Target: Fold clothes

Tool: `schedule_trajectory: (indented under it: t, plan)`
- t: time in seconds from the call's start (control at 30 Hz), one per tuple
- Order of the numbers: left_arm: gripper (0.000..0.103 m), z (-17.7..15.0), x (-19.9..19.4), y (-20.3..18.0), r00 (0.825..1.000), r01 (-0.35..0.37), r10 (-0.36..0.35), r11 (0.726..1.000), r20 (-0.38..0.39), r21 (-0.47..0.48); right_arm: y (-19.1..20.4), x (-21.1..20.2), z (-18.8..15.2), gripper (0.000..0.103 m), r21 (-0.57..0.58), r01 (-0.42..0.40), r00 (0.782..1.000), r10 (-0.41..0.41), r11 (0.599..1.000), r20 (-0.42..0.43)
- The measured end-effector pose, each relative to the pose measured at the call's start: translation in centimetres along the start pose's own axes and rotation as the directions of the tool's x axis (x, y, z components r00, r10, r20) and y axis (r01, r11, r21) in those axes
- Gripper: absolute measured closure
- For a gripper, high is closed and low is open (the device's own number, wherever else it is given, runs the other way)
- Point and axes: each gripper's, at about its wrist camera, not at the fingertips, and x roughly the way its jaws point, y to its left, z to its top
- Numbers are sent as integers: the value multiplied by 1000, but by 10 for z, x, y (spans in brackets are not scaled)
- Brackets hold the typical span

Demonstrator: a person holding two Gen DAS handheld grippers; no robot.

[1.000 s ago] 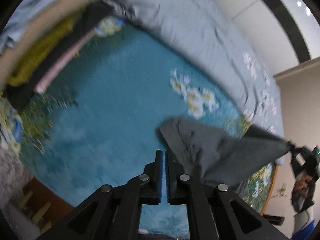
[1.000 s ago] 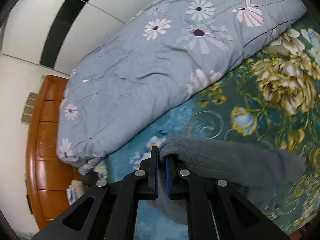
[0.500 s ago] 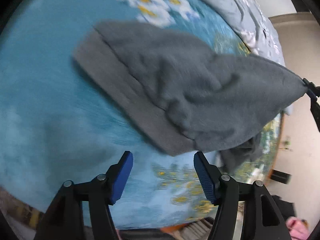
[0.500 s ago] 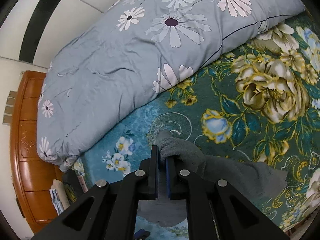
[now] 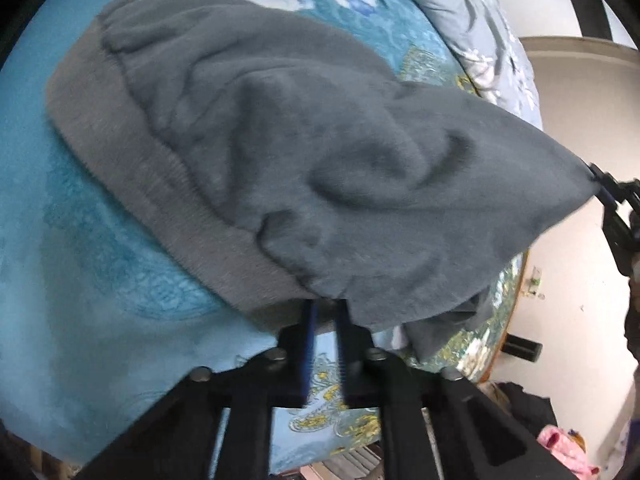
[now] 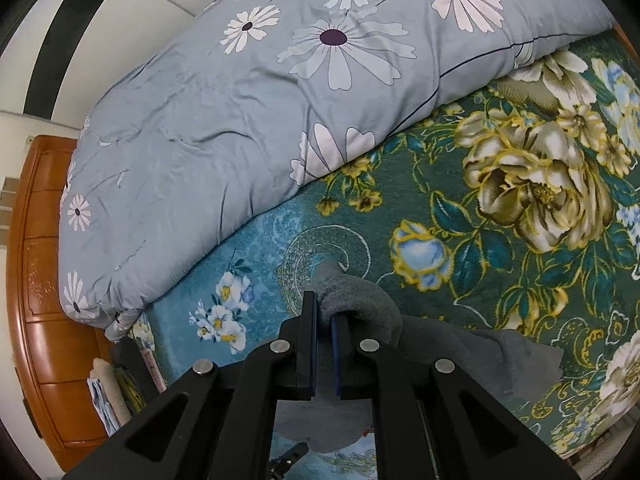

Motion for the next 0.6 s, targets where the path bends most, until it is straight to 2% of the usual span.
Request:
schedule_trajectory:
  t: [0.07, 0.23, 0.3, 0.33, 0.37, 0.47, 0.6]
  plan:
    - [103, 3, -5, -5, 1000, -4, 4, 1000, 0, 10, 3, 3, 2, 97, -5, 0, 1000, 0, 1000, -1]
    - [100, 0, -33, 1, 999, -27, 28, 1000, 33, -6, 7, 8, 4, 97, -24, 0, 1000, 0, 1000, -11]
    - [81, -3, -36, 11, 997, -54, 56, 998, 47, -28, 7, 11, 4, 97, -23, 2, 1000, -2, 1000, -15]
    - [56, -3, -36, 16, 997, -59, 61, 997, 46, -41, 6, 12, 4, 97, -20, 1, 1000, -1, 1000, -17]
    - [43, -4, -33, 22, 998, -58, 60, 997, 36, -57, 6, 13, 4, 97, -17, 0, 1000, -1, 1000, -18]
    - [42, -5, -25, 32, 998, -55, 57, 996, 21, -77, 7, 15, 4, 97, -21, 7, 1000, -8, 1000, -23]
    - [40, -6, -10, 35, 1000, -14, 14, 998, -5, -67, 8, 16, 4, 97, -33, 25, 999, -26, 999, -34]
